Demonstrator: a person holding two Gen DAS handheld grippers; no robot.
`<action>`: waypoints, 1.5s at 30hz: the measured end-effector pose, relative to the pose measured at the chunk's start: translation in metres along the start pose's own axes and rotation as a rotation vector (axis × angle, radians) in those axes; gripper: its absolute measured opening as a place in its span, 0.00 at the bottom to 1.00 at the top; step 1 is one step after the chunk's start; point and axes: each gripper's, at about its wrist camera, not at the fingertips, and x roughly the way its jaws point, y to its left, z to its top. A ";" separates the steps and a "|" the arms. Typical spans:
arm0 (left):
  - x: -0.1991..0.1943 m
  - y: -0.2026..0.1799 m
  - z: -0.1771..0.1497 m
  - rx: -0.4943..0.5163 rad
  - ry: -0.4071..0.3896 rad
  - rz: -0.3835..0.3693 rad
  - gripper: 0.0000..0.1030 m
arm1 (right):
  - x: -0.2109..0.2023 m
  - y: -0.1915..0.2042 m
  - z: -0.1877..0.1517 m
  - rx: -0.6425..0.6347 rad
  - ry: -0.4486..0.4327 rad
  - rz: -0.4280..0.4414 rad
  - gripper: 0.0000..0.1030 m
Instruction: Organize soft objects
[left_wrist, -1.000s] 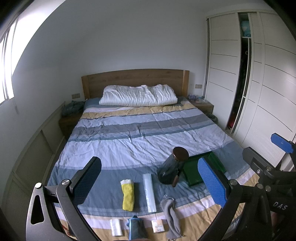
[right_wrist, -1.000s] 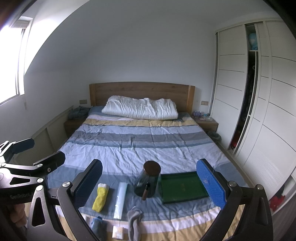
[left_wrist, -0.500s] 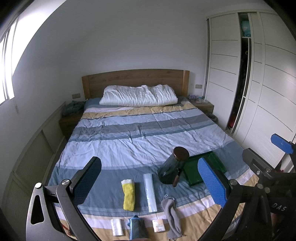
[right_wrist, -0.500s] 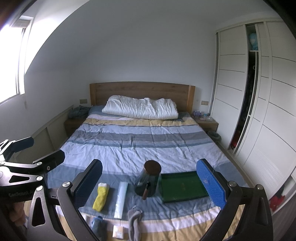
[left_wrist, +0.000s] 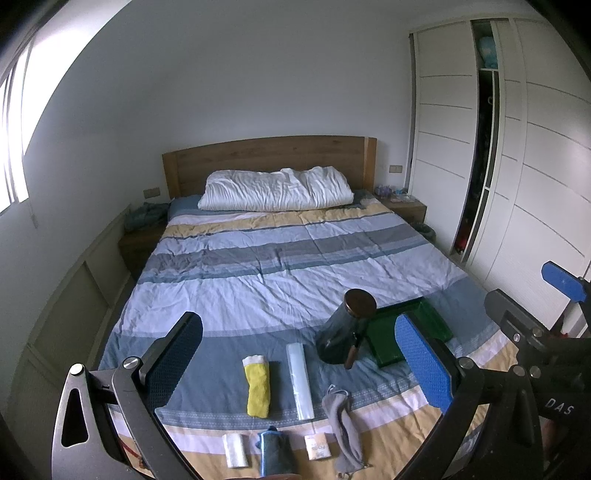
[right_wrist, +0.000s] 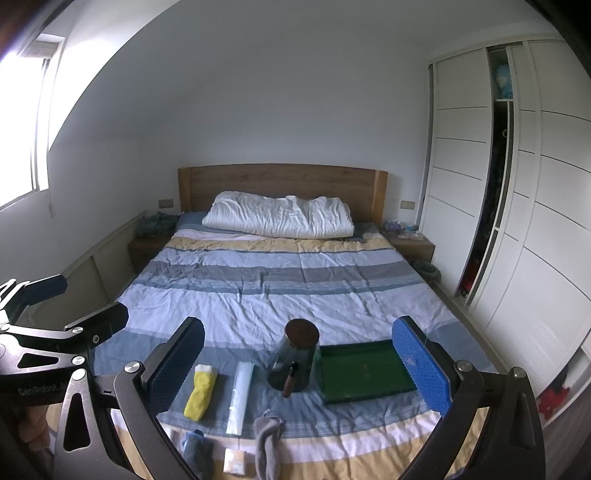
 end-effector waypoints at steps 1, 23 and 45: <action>0.000 0.000 0.000 -0.001 0.003 0.000 0.99 | 0.000 0.000 -0.001 0.001 0.000 0.001 1.00; 0.026 -0.010 -0.025 -0.043 0.138 -0.005 0.99 | 0.027 -0.017 -0.032 0.008 0.093 -0.006 1.00; 0.094 -0.059 -0.070 -0.052 0.279 -0.034 0.99 | 0.113 -0.062 -0.061 0.080 0.356 -0.012 1.00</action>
